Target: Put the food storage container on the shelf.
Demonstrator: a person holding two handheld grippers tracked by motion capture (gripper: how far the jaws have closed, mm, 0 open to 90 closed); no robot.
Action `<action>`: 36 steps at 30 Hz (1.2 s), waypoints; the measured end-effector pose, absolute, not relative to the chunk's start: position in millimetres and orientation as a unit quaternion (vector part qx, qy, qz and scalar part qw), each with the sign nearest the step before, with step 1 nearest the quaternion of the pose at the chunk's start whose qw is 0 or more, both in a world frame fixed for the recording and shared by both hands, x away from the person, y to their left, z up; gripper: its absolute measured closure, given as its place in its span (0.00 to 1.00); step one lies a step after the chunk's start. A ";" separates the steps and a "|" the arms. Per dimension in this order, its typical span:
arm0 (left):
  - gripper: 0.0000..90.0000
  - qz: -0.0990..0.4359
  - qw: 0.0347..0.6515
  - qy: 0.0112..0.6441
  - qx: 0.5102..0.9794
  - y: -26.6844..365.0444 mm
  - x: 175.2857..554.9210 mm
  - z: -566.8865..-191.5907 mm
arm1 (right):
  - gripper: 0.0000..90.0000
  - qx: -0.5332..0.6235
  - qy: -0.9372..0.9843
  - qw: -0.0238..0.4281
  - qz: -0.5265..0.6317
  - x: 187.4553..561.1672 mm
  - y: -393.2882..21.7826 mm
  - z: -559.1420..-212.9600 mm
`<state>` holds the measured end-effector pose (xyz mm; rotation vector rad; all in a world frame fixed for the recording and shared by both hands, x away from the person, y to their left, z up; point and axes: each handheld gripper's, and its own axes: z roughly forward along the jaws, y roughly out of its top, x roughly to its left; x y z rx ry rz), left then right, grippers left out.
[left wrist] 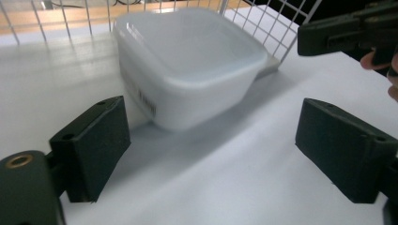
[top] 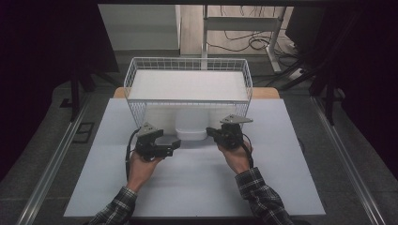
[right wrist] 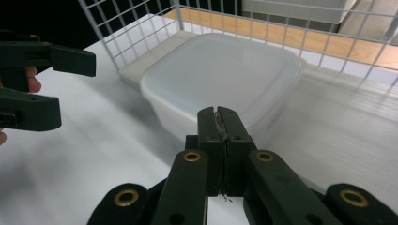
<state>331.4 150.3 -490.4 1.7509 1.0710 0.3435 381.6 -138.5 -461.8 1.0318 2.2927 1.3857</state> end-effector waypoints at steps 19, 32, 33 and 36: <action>0.02 0.210 0.437 0.407 0.774 167.9 260.4 -517.6 | 0.97 0.321 0.819 0.112 0.463 357.7 -141.1 -476.3; 0.01 0.218 0.441 0.412 0.767 188.6 231.5 -523.3 | 0.96 0.300 0.834 0.098 0.452 359.6 -122.3 -490.3; 0.01 0.216 0.442 0.414 0.766 189.2 231.9 -523.9 | 0.96 0.299 0.835 0.098 0.452 360.8 -120.2 -491.1; 0.01 0.214 0.444 0.415 0.765 189.5 232.8 -524.7 | 0.96 0.300 0.836 0.100 0.449 366.1 -113.1 -493.9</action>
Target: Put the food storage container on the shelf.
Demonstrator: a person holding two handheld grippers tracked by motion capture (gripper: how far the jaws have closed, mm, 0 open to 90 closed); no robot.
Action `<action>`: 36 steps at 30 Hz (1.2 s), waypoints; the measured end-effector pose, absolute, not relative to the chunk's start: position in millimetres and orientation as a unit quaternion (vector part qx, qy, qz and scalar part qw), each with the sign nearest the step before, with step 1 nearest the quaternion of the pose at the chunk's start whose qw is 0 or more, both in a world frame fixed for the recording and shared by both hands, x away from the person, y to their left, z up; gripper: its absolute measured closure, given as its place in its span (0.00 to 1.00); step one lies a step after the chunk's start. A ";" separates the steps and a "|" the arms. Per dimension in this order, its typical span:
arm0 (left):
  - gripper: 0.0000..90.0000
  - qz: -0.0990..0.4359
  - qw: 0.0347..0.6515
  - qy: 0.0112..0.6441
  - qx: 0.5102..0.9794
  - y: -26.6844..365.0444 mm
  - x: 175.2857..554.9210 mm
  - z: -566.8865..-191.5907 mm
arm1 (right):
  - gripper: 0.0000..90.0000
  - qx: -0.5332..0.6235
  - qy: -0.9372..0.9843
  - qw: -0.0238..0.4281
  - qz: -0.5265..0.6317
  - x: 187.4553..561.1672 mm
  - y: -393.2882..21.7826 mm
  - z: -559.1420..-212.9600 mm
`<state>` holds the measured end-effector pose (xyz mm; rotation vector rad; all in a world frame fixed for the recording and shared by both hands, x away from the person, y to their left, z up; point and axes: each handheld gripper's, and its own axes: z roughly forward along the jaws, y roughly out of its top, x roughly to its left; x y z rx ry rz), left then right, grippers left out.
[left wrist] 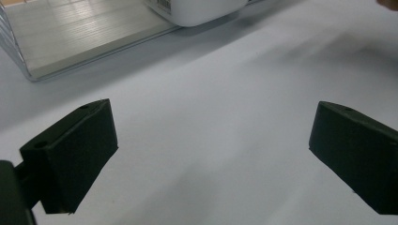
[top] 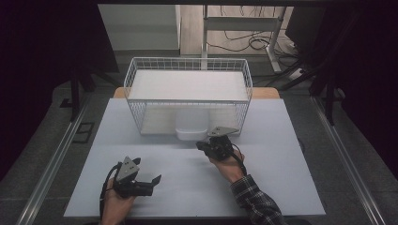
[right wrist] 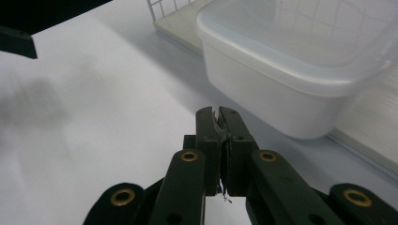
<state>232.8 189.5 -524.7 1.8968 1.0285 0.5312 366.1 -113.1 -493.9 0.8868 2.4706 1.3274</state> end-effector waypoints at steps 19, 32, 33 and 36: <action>0.02 0.212 0.446 0.410 0.767 187.5 234.7 -526.7 | 0.98 0.317 0.834 0.122 0.435 400.5 -84.3 -503.1; 0.03 0.205 0.453 0.412 0.763 188.3 237.9 -527.1 | 0.98 0.332 0.828 0.134 0.431 420.1 -81.6 -503.2; 0.03 0.205 0.453 0.412 0.763 188.3 237.9 -527.1 | 0.98 0.332 0.828 0.134 0.431 420.1 -81.6 -503.2; 0.03 0.204 0.454 0.411 0.763 188.2 237.9 -527.1 | 0.98 0.333 0.828 0.136 0.429 423.4 -80.5 -503.4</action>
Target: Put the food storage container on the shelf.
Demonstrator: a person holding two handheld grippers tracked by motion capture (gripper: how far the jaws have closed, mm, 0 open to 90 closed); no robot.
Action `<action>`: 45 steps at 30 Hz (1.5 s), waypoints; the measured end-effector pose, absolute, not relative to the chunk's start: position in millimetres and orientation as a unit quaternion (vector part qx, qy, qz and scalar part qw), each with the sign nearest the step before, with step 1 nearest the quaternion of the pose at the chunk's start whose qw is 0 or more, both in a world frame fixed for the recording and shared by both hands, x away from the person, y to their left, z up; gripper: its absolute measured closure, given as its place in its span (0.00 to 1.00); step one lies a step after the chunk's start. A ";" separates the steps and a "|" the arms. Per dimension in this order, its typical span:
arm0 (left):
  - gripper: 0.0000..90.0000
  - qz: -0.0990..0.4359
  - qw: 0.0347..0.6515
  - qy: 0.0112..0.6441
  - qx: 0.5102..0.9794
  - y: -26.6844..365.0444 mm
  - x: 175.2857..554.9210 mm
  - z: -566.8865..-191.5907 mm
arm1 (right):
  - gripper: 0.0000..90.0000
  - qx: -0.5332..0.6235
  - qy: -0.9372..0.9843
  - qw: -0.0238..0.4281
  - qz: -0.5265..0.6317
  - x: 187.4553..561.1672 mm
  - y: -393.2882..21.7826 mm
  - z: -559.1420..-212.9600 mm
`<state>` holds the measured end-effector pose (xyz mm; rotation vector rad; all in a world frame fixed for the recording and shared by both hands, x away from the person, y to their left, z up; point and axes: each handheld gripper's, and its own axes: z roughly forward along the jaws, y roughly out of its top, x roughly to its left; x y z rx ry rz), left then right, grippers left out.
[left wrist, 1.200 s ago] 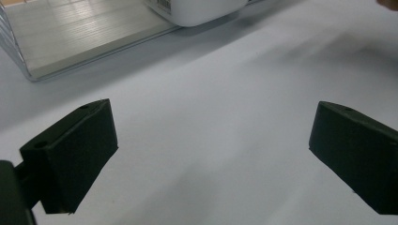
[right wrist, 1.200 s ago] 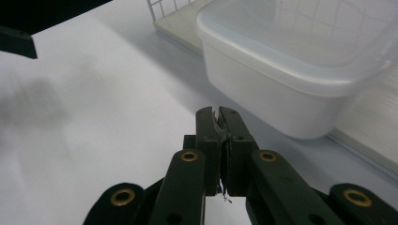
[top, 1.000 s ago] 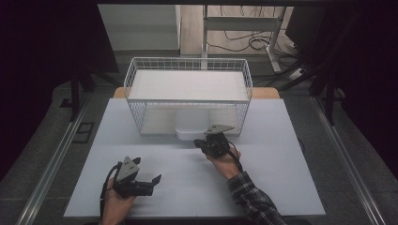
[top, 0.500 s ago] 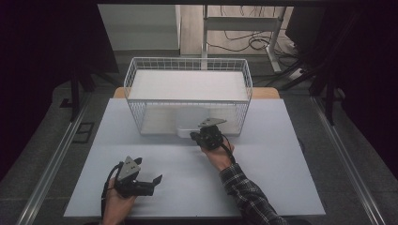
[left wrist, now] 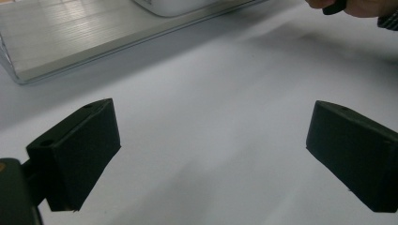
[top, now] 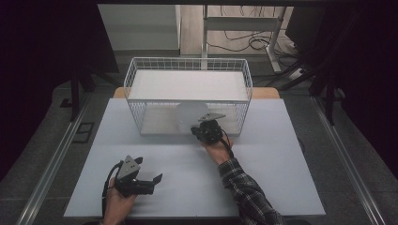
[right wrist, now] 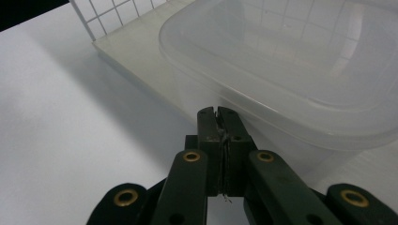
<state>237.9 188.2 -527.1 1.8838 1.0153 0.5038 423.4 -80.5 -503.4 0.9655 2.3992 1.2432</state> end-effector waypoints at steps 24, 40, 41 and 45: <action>0.04 0.199 0.466 0.403 0.762 187.1 237.0 -526.4 | 0.78 0.335 0.829 0.125 0.430 429.1 -73.8 -503.0; 0.05 0.170 0.479 0.407 0.759 187.4 239.5 -527.2 | 0.35 0.315 0.842 0.098 0.427 405.8 -83.4 -497.0; 0.05 0.170 0.479 0.407 0.759 187.4 239.5 -527.2 | 0.34 0.313 0.843 0.098 0.427 403.9 -84.4 -496.0; 0.05 0.166 0.480 0.406 0.760 186.9 239.6 -527.5 | 0.30 0.306 0.844 0.096 0.429 398.0 -87.3 -493.5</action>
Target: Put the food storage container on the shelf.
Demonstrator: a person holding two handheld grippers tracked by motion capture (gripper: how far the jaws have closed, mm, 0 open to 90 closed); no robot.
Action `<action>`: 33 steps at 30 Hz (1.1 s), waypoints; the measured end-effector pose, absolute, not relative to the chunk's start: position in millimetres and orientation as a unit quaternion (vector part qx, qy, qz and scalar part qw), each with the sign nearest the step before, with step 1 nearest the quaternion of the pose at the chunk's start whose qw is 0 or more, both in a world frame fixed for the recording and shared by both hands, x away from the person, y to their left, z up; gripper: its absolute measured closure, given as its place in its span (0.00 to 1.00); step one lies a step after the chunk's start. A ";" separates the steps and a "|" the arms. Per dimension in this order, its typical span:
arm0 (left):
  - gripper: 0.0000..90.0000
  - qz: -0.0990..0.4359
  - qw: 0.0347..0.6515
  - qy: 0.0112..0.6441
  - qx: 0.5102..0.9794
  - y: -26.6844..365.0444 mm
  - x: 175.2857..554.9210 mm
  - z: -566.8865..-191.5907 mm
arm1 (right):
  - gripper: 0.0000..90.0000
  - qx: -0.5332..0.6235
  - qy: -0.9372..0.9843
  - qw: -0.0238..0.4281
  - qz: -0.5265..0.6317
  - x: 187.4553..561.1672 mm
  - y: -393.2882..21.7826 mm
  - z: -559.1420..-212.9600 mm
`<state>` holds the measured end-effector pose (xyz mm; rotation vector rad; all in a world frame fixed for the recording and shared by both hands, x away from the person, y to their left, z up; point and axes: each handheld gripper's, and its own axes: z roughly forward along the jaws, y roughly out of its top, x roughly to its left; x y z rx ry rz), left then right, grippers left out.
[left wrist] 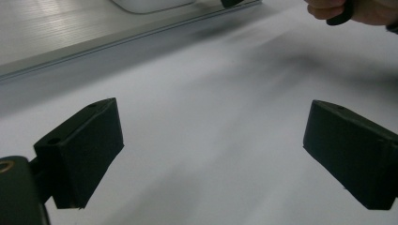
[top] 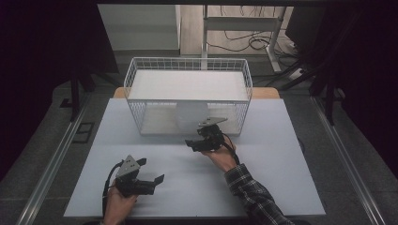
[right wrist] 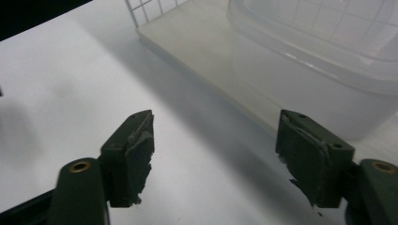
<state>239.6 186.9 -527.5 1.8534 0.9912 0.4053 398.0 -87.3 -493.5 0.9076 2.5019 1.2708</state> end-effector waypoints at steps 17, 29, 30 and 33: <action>0.05 0.158 0.477 0.407 0.763 185.2 239.4 -527.5 | 0.07 0.283 0.849 0.109 0.432 358.3 -123.9 -479.1; 0.05 0.164 0.469 0.402 0.769 185.1 238.2 -526.3 | 0.05 0.288 0.847 0.108 0.433 328.1 -156.9 -480.9; 0.05 0.164 0.467 0.401 0.771 184.9 238.1 -526.5 | 0.05 0.290 0.847 0.109 0.432 325.5 -161.3 -480.8; 0.04 0.166 0.461 0.398 0.776 183.3 238.5 -527.7 | 0.05 0.305 0.840 0.116 0.434 315.7 -180.0 -483.0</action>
